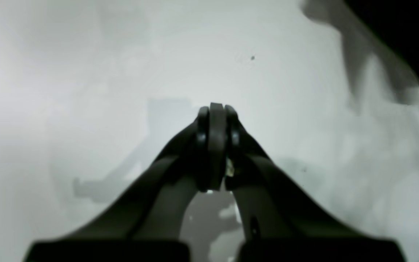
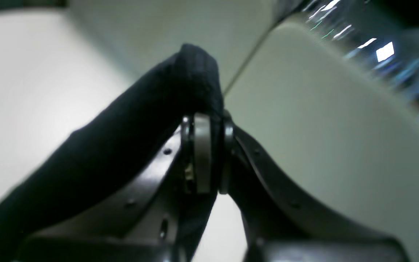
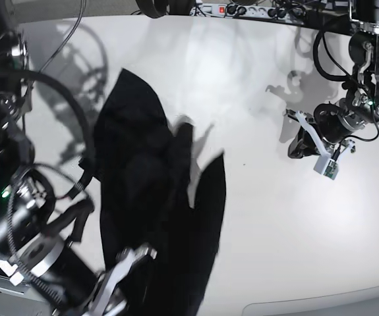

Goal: Layout the t-shirt on the table in an organized manner, then fold the t-shirt properly
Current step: 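Lift and shake the shirt with the right gripper, spreading it out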

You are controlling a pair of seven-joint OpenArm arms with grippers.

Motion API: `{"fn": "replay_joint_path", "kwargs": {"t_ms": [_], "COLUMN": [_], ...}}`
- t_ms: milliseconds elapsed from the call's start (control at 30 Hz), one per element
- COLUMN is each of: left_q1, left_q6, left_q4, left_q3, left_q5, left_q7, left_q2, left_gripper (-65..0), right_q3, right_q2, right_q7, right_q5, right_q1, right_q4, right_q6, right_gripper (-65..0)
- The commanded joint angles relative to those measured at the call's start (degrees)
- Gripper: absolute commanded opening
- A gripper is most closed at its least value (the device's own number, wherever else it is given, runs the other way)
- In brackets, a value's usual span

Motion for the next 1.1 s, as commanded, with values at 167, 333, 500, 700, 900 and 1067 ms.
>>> {"fn": "replay_joint_path", "kwargs": {"t_ms": [167,333,500,700,900,1067], "left_q1": [-0.7,-0.9,-1.0,-1.0,-1.2,-1.2], "left_q6": [-0.2,-0.2,-0.2,-0.2,-0.2,-0.2], "left_q4": [0.8,0.9,0.9,0.8,0.8,0.9], "left_q3": [-0.4,-0.4,-0.4,-0.4,-0.4,-0.4], "left_q5": [-0.9,-0.9,-0.9,-0.7,-0.7,-0.7], "left_q7": [-1.2,-1.5,-1.7,-1.9,-2.2,-2.3], "left_q2": [-0.8,-0.7,-0.6,-0.6,-0.6,-0.6], "left_gripper": [-65.0,-65.0,-65.0,-65.0,-65.0,-65.0], "right_q3": [1.7,1.7,1.7,1.7,8.6,22.9], "right_q2": [3.3,5.8,10.6,18.7,25.4,25.5], "right_q7": [2.4,-0.4,-7.2,-27.3,-22.1,-22.0], "right_q5": [1.9,8.2,17.6,29.6,23.9,30.0], "right_q1": [10.1,8.9,4.2,0.5,-3.8,-11.5], "right_q4": [-1.6,-3.7,-3.4,-3.1,-3.1,-3.1], "right_q6": [-0.7,6.1,18.3,25.3,16.2,16.0], "right_gripper": [-65.0,-65.0,-65.0,-65.0,-65.0,-65.0]}}
